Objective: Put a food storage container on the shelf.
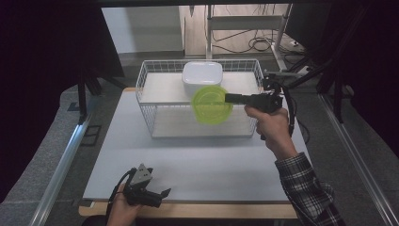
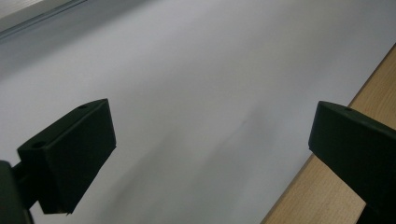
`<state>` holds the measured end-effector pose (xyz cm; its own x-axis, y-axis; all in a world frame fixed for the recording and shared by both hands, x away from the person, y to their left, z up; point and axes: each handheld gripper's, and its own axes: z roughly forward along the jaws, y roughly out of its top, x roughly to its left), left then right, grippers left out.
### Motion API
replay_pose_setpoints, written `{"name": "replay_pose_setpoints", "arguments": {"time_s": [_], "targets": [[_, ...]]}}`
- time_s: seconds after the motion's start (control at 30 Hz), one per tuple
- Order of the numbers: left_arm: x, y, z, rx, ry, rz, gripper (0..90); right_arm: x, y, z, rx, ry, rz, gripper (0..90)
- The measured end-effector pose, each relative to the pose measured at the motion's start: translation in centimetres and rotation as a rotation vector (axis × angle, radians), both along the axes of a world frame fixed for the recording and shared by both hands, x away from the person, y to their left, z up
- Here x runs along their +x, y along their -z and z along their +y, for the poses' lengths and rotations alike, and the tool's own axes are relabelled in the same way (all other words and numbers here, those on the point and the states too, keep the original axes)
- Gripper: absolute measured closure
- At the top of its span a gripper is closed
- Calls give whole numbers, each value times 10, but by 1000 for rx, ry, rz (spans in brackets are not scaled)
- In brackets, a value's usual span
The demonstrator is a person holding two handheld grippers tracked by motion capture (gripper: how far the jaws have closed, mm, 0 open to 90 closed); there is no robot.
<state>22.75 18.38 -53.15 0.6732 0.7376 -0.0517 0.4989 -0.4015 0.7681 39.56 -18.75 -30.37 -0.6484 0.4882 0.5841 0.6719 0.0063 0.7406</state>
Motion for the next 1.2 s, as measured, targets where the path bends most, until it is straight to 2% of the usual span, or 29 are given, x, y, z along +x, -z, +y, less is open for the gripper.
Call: {"name": "replay_pose_setpoints", "arguments": {"time_s": [0.4,0.7,0.87,1.2], "targets": [[0,0,0,3,3,3,3,13,-25,7,15,44,-34,814],[0,0,0,1,4,6,3,25,-45,21,14,88,-57,814],[-1,0,0,0,5,5,3,35,-56,30,13,131,-67,813],[-1,0,0,0,12,9,3,56,-58,40,10,220,-55,813]]}}
